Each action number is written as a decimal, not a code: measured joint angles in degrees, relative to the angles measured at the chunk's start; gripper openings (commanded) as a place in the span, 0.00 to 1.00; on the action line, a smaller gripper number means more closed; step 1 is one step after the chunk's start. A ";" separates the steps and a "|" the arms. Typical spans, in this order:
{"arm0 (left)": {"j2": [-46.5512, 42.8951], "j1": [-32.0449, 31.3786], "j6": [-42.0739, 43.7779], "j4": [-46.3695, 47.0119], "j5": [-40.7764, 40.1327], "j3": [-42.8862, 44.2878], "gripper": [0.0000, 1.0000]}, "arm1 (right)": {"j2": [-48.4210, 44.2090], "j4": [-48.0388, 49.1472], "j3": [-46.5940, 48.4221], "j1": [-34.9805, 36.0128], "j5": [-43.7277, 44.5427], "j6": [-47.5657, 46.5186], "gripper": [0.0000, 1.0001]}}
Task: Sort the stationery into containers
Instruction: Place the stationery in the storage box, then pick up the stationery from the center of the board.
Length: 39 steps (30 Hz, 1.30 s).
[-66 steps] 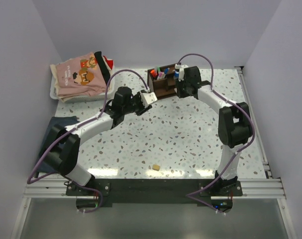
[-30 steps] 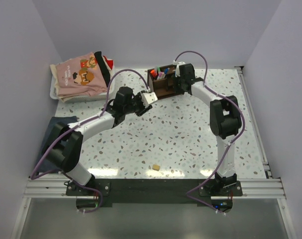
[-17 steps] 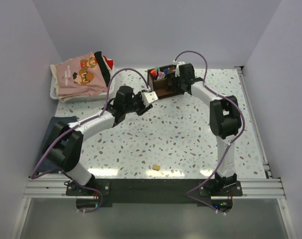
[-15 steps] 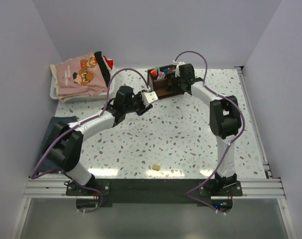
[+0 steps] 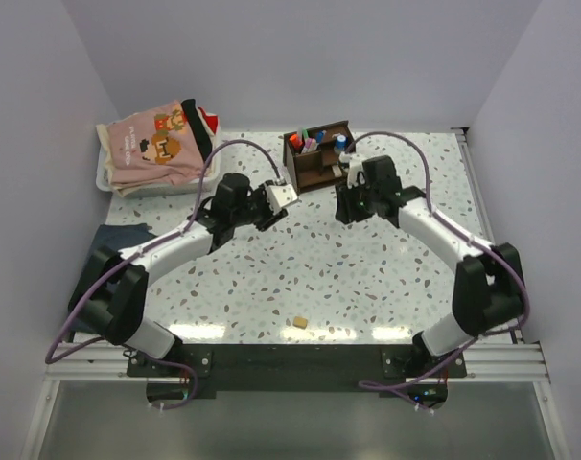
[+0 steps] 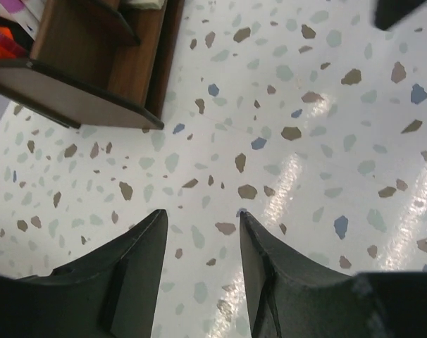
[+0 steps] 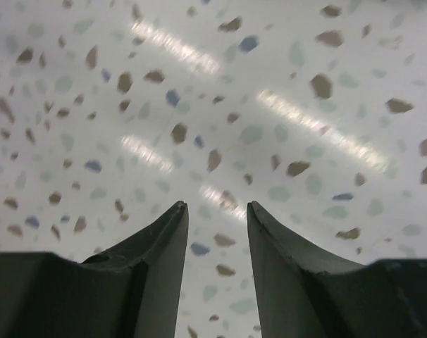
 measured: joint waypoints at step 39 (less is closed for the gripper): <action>-18.62 8.52 -3.52 10.49 -4.70 -20.11 0.52 | -9.25 0.00 -22.67 47.41 16.44 6.43 0.60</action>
